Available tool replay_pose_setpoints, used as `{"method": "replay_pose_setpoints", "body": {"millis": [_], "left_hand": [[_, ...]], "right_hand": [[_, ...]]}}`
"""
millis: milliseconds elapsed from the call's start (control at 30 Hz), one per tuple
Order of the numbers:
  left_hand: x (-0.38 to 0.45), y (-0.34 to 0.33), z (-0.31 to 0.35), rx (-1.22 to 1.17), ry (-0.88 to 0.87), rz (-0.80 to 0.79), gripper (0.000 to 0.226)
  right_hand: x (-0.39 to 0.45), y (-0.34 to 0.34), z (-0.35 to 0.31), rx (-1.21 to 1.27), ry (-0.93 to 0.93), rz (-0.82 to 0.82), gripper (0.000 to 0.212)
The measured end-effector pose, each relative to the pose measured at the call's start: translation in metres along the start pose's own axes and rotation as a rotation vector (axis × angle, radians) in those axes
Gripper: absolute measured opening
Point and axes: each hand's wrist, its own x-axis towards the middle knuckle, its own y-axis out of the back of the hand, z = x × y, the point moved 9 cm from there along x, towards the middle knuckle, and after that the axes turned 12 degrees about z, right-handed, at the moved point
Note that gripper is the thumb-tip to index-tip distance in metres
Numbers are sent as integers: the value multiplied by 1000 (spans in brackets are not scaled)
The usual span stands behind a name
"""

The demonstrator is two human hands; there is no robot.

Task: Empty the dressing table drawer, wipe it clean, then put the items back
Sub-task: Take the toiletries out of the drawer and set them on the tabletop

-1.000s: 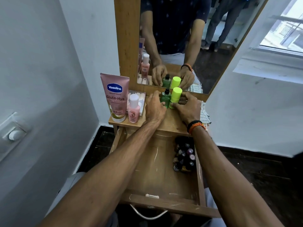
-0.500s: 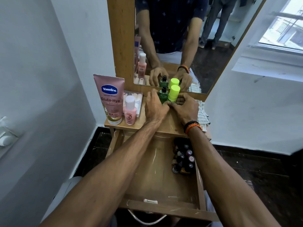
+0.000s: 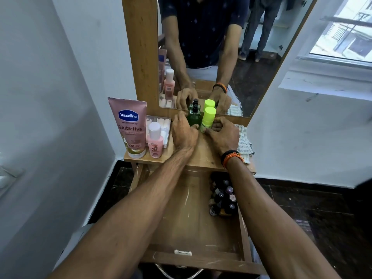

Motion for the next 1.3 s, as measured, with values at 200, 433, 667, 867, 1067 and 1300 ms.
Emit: {"method": "replay_pose_setpoints", "body": {"millis": [200, 433, 667, 867, 1067, 1300], "left_hand": [[0, 3, -1, 0, 19, -13, 42], [-23, 23, 5, -22, -30, 11, 28], [-85, 50, -1, -35, -88, -73, 10], [-135, 44, -13, -69, -158, -396, 9], [-164, 42, -20, -5, -221, -540, 20], [-196, 35, -19, 130, -307, -628, 38]], "right_hand": [[1, 1, 0, -3, -3, -9, 42], [-4, 20, -6, 42, 5, 57, 36], [-48, 81, 7, 103, -19, 137, 17], [-118, 111, 38, 58, -104, 95, 12], [-159, 129, 50, -73, -91, 86, 3], [-187, 138, 59, -230, 6, 39, 9]]}}
